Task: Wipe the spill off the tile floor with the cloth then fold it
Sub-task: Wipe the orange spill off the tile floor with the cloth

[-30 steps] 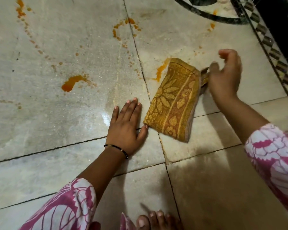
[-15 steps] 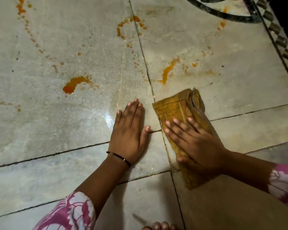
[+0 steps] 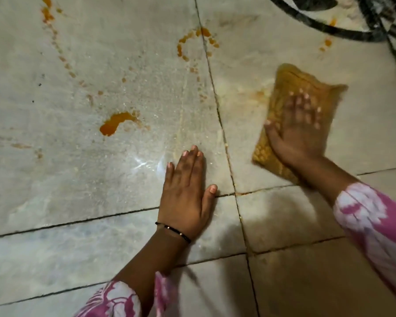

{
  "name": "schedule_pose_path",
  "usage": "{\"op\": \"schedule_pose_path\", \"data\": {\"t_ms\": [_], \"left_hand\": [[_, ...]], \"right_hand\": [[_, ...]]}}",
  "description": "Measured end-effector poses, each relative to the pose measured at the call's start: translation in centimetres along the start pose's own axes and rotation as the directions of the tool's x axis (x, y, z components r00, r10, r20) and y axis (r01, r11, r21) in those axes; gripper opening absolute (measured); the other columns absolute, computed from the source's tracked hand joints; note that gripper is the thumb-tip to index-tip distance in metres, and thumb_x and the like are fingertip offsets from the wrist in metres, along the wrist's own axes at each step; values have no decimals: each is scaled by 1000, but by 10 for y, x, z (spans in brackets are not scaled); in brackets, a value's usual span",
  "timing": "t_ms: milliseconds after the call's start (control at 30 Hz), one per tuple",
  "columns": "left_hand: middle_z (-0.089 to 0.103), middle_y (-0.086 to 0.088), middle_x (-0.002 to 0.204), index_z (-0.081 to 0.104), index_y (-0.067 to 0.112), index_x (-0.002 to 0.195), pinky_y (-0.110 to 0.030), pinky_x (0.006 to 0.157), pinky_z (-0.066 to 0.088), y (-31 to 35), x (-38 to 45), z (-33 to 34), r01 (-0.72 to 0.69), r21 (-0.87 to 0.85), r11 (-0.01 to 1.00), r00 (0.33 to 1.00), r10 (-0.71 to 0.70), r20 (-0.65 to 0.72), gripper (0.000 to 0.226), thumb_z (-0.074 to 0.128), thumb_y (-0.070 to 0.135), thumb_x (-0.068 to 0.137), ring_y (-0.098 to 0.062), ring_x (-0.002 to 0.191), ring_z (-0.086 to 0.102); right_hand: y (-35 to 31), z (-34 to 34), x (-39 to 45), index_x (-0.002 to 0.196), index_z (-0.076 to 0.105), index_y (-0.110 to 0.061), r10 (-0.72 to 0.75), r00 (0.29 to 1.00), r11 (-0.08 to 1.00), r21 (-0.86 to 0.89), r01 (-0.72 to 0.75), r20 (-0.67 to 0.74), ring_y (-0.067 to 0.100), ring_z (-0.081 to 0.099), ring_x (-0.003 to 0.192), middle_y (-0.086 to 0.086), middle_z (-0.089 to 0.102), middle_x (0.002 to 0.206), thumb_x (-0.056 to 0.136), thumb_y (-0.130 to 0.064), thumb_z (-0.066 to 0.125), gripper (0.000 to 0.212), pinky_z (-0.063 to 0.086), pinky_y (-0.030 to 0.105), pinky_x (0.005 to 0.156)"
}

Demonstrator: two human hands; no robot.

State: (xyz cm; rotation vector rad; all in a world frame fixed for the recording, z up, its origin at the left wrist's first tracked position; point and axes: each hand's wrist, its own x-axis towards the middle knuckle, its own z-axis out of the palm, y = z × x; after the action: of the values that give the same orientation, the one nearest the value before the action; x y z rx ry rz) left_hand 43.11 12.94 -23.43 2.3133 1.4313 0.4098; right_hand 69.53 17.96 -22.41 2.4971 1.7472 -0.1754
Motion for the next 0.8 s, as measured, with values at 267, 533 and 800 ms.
{"op": "schedule_pose_path", "data": {"t_ms": [267, 533, 800], "left_hand": [[22, -11, 155, 28, 5, 146, -43, 116, 6, 4, 0, 2, -2, 81, 997, 999, -2, 51, 73, 9, 54, 96, -20, 143, 13], [21, -10, 156, 27, 7, 147, -39, 116, 2, 4, 0, -1, -5, 107, 994, 998, -3, 70, 67, 15, 48, 95, -20, 143, 13], [22, -8, 156, 27, 8, 147, -43, 116, 4, 5, 2, 5, 20, 157, 987, 998, -29, 56, 66, 25, 48, 94, -19, 144, 16]], "right_hand": [[-68, 13, -86, 152, 14, -9, -539, 842, 842, -7, 539, 25, 26, 7, 147, 12, 12, 159, 93, -46, 22, 70, 8, 48, 118], [-19, -5, 21, 153, 6, -18, -290, 957, 955, 68, 289, 9, 19, 1, 148, 3, 4, 161, 92, -54, 11, 72, -1, 40, 118], [-12, 13, -120, 153, 7, -11, -337, 938, 941, -1, 338, 81, 28, 0, 147, 10, 2, 160, 92, -60, 16, 78, 2, 50, 118]]}}
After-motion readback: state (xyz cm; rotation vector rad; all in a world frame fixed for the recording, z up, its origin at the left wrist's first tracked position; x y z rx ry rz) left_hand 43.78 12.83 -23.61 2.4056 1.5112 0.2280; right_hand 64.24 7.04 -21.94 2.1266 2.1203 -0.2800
